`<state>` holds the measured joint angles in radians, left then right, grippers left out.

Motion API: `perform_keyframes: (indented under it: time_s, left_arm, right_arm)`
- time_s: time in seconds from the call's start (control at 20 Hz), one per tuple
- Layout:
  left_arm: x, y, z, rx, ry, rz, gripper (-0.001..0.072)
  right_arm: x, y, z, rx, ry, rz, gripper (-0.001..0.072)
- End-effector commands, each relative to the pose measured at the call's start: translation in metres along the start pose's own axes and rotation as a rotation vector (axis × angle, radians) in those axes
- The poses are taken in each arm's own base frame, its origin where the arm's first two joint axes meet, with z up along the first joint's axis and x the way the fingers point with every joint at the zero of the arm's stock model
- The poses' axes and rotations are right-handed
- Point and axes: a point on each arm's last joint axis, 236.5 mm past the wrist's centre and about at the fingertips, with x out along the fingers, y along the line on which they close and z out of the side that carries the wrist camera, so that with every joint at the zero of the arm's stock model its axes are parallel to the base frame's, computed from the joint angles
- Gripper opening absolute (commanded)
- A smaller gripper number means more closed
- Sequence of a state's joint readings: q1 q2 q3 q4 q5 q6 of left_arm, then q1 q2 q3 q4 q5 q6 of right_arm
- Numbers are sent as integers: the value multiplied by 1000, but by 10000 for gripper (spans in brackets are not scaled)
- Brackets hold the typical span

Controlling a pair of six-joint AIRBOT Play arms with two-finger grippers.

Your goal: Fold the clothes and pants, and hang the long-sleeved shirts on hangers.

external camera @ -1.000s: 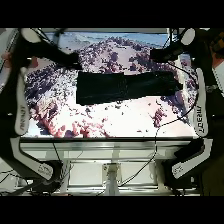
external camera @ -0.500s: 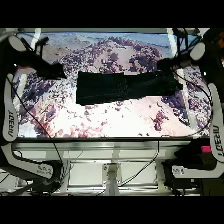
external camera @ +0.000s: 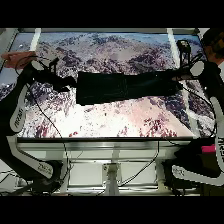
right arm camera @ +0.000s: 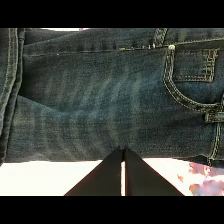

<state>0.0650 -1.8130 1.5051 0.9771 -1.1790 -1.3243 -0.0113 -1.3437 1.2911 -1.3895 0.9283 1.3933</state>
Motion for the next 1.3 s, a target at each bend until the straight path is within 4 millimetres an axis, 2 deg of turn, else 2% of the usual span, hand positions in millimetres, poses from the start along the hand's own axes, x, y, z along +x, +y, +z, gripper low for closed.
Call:
perform_keyframes:
  time_s: [0.0, 0.15, 0.2, 0.3, 0.35, 0.45, 0.55, 0.65, 0.75, 0.9, 1.0, 1.1, 1.25]
  left_arm:
    - [31, -10, -3, -7, 25, -126, 707]
    - [50, -7, -10, -43, 58, -154, 667]
    - [55, -5, -12, -50, 69, -154, 518]
    - [60, -6, -14, -61, 77, -167, 91]
    - [58, -12, -11, -56, 67, -193, 26]
    - [43, -34, -11, 33, 73, -277, 23]
    - [17, -50, -15, 113, 108, -285, 23]
    - [-19, -67, -16, 195, 103, -277, 23]
    - [-61, -89, -15, 266, 56, -269, 23]
    - [-112, -120, -14, 349, -46, -253, 23]
    - [-136, -134, -17, 389, -96, -243, 24]
    - [-150, -143, -19, 402, -123, -240, 24]
    - [-157, -154, -20, 340, -130, -274, 24]
  right_arm:
    - [0, -1, 2, 2, -16, -3, 48]
    - [0, 1, 3, 6, -18, 4, 49]
    - [0, 4, 4, 18, -22, 18, 49]
    - [1, 11, 8, 44, -39, 48, 49]
    - [1, 17, 12, 64, -54, 72, 49]
    - [2, 33, 22, 79, -92, 113, 48]
    - [5, 59, 29, 46, -121, 145, 47]
    - [16, 86, 33, 57, -141, 175, 47]
    - [39, 107, 30, 171, -114, 203, 47]
    - [80, 149, 6, 156, 21, 248, 47]
    - [106, 180, -12, 179, 121, 285, 47]
    - [127, 216, -41, 146, 250, 326, 47]
    - [150, 260, -84, 104, 396, 342, 47]
